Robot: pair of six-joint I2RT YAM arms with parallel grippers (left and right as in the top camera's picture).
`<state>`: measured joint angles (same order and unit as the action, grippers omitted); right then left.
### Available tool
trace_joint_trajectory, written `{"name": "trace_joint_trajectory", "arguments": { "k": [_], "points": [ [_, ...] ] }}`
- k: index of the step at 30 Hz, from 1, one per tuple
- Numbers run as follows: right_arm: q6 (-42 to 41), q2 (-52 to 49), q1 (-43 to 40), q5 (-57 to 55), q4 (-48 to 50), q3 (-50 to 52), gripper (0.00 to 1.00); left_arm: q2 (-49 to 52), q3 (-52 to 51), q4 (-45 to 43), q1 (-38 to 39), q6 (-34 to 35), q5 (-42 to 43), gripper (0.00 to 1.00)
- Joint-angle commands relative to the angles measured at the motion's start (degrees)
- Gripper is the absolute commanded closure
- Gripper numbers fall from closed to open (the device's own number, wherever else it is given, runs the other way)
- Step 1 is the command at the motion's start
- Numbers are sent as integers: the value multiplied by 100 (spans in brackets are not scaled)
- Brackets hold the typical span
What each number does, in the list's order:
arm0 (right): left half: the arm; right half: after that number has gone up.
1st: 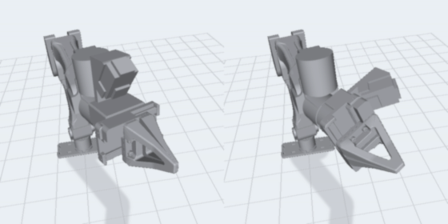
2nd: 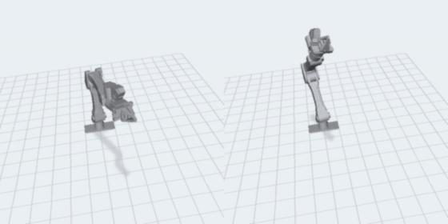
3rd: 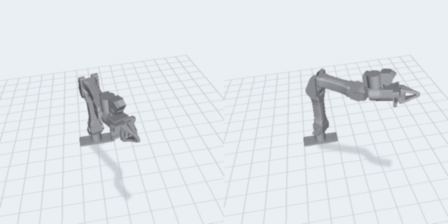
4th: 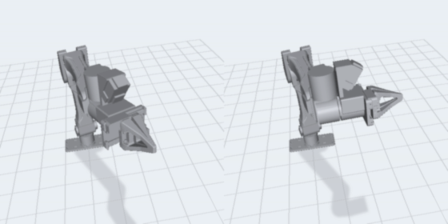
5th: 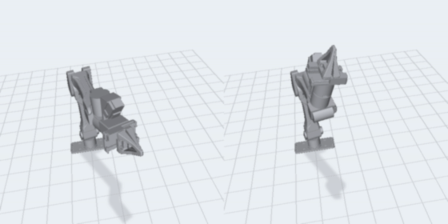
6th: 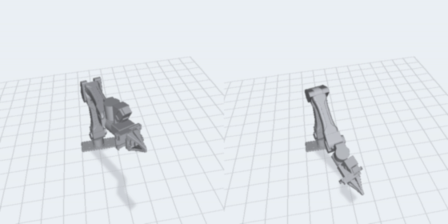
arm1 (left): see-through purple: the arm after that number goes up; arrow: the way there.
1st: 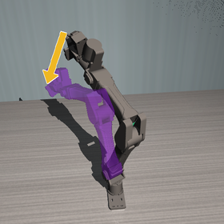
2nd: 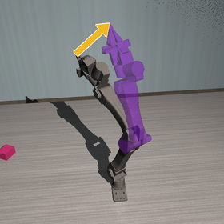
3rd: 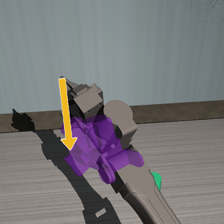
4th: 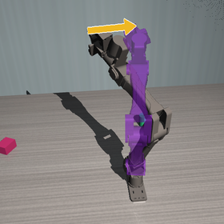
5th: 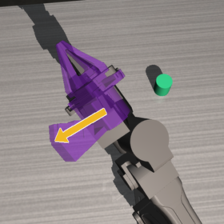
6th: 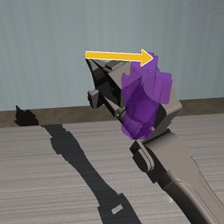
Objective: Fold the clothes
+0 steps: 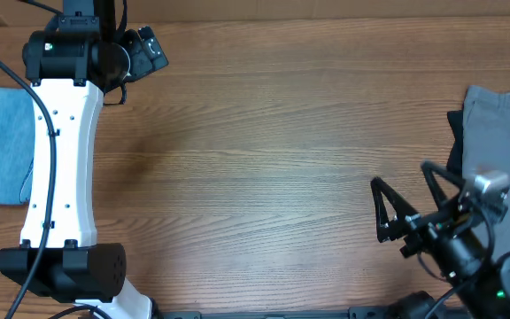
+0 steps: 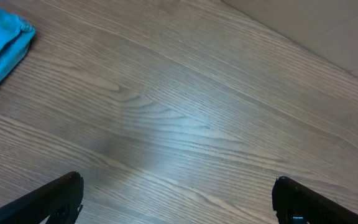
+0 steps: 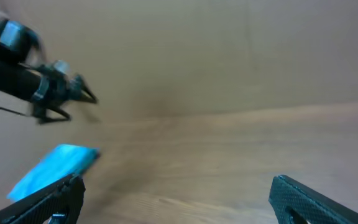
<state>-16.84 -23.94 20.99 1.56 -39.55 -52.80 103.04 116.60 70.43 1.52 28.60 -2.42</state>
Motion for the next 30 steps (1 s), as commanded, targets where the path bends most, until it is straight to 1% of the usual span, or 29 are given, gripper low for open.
{"name": "trace_joint_trajectory", "arguments": {
  "k": [1, 5, 7, 13, 17, 20, 22, 27, 30],
  "points": [
    [-142, 813, -208, -149, 581, 1102, 0, 46, -20, -20, 0, 15, -76, 0],
    [-177, 1565, -326, -149, 1655, 2312, 0, 46, -20, -17, 0, 15, -76, 0],
    [-382, 1812, -380, -151, 2243, 2859, 0, 46, -20, -20, 0, 15, -74, 0],
    [-1047, 2264, -590, -153, 4076, 4374, 0, 46, -20, -17, 0, 15, -76, 0],
    [-1196, 2378, -656, -153, 4896, 5062, 0, 46, -20, -20, 0, 15, -76, 0],
    [-1191, 2378, -656, -168, 4972, 5239, 0, 46, -20, -17, 0, 15, -76, 0],
    [-1189, 2378, -656, -269, 4758, 5237, 0, 46, -20, -17, 0, 15, -74, 0],
    [-1163, 2378, -660, -549, 4030, 5235, 0, 46, -20, -17, 0, 15, -74, 0],
    [-984, 2378, -662, -520, 3462, 5235, 0, 46, -20, -17, 0, 15, -76, 0]
  ]
}}
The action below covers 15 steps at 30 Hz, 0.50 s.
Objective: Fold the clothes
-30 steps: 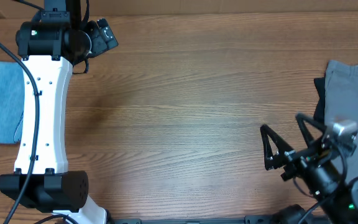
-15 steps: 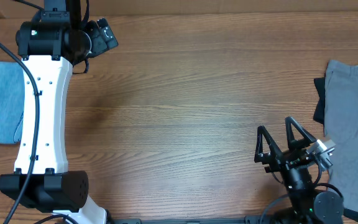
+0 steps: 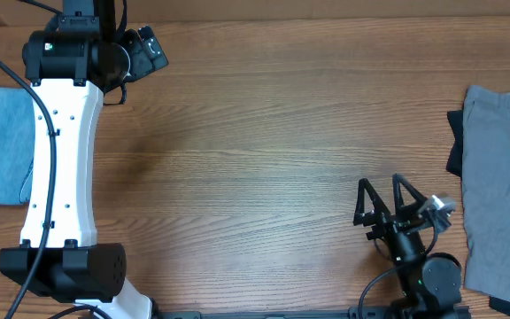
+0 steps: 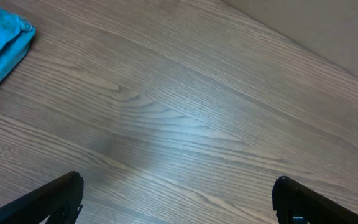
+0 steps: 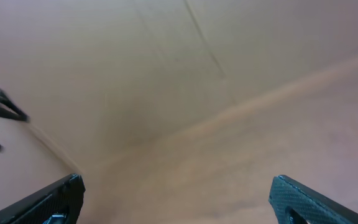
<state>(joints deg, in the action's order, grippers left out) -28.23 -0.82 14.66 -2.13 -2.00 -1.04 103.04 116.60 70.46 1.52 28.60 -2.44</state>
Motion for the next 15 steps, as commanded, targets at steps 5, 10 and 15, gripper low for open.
{"name": "trace_joint_trajectory", "arguments": {
  "k": [5, 10, 15],
  "points": [
    [876, 66, -28, 31, -280, 59, 0, 46, -20, -20, 0, 15, -72, 0],
    [876, 66, -26, 28, -275, 59, 0, 46, -20, -20, 0, 15, -72, 0],
    [876, 66, -26, 28, -275, 59, 0, 46, -20, -20, 0, 15, -74, 0]
  ]
}}
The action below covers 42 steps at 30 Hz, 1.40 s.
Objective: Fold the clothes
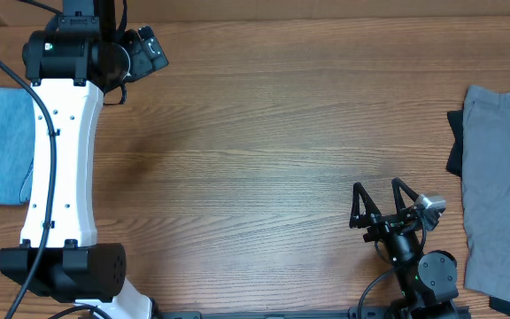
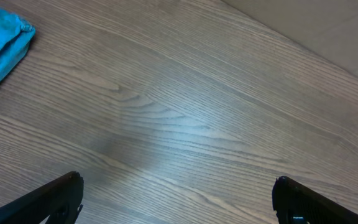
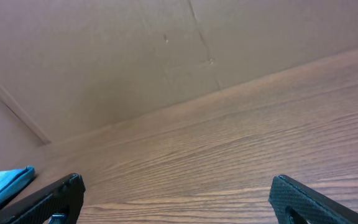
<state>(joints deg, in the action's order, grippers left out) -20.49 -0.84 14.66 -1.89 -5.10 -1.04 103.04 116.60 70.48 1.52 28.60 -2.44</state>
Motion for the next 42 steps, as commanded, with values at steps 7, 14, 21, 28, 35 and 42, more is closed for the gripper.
{"name": "trace_joint_trajectory", "arguments": {
  "k": [7, 14, 21, 28, 35, 42],
  "points": [
    [103, 68, -26, 4, 35, 59, 0, 46, -20, -24, 0, 15, -76, 0],
    [103, 68, -26, 4, 35, 59, 0, 46, -20, -315, 0, -31, -136, 0],
    [103, 68, -26, 4, 35, 59, 0, 57, -20, 70, -55, 22, -1408, 96],
    [101, 68, -26, 4, 37, 59, 0, 76, -96, 511, -1054, 151, -1873, 96],
    [101, 68, -26, 4, 37, 59, 0, 79, -907, 164, -2522, 208, -1749, 96],
    [103, 68, -26, 4, 37, 59, 0, 81, -2494, -1357, -3554, -52, -2002, 96]
  ]
}}
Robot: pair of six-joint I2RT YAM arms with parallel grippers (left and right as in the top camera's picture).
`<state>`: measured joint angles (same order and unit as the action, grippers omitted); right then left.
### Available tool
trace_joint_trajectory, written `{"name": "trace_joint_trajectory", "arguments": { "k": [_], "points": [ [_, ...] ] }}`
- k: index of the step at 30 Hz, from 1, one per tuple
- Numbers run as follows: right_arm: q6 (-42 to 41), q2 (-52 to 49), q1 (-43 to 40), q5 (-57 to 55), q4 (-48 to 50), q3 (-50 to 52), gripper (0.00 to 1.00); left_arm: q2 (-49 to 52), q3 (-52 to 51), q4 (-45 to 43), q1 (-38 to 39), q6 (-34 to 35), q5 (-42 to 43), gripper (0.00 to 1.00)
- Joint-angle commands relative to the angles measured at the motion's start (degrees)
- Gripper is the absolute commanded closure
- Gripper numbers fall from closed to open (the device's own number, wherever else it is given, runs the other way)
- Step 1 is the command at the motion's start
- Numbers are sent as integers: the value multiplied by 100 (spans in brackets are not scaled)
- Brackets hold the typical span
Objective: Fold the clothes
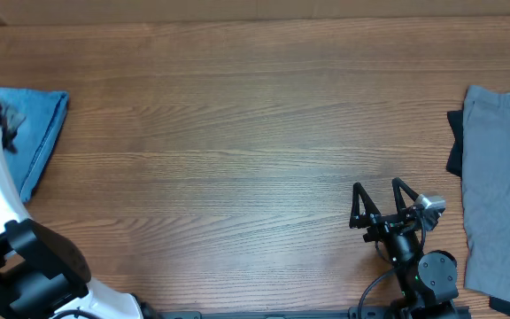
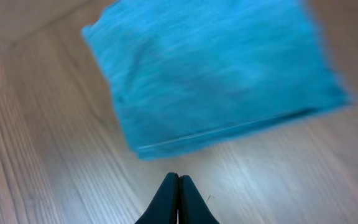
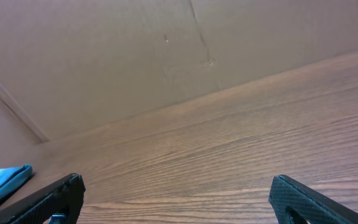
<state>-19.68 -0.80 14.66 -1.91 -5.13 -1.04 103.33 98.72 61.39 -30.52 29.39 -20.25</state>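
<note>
A folded blue cloth [image 1: 35,133] lies at the table's left edge; the left wrist view shows it blurred [image 2: 216,68] just beyond my left gripper [image 2: 178,198]. That gripper is shut, finger against finger, with nothing between. Grey clothes [image 1: 503,177] lie flat at the right edge, with a dark garment [image 1: 454,142] peeking out beneath them. My right gripper [image 1: 379,202] stands open near the front edge, left of the grey clothes. In its wrist view the right gripper [image 3: 179,199] spans bare wood, and the blue cloth [image 3: 2,180] shows far off.
The white left arm runs along the left edge, partly covering the blue cloth. A brown wall [image 3: 166,56] closes the table's far side. Bare wood [image 1: 255,151] fills the middle between the two piles.
My left arm has swung from over the table's back left to the far left edge. Its gripper, open over bare wood before, is now shut near the blue cloth. The right arm is unmoved.
At first my right gripper hung open beside the grey clothes and the left arm reached to the back left, open. Then the right gripper was back near the front edge and has stayed there. Now the left arm stands at the left edge, shut.
</note>
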Motion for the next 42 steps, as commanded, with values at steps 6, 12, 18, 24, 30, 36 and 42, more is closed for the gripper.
{"name": "trace_joint_trajectory", "arguments": {
  "k": [6, 12, 18, 24, 30, 36, 42],
  "points": [
    [22, 63, -26, 7, 39, 59, 0, 52, -2033, -2197, -791, -782, -205, 96],
    [22, 63, -26, 7, 39, 59, 0, 52, -2959, -4009, -857, -1515, 540, 96],
    [22, 63, -26, 7, 37, 59, 0, 203, -3128, -5187, -857, -1604, 1064, 96],
    [22, 63, -26, 7, 39, 59, 0, 946, -2409, -4968, -898, -1864, 1952, 96],
    [22, 63, -26, 7, 39, 59, 0, 1639, -1537, -4133, -901, -1867, 1646, 96],
    [22, 63, -26, 7, 39, 59, 0, 2026, -1462, -3713, -890, -1414, 1528, 96],
    [22, 63, -26, 7, 39, 59, 0, 2240, -1462, -3563, -614, -1394, 1862, 96]
  ]
}}
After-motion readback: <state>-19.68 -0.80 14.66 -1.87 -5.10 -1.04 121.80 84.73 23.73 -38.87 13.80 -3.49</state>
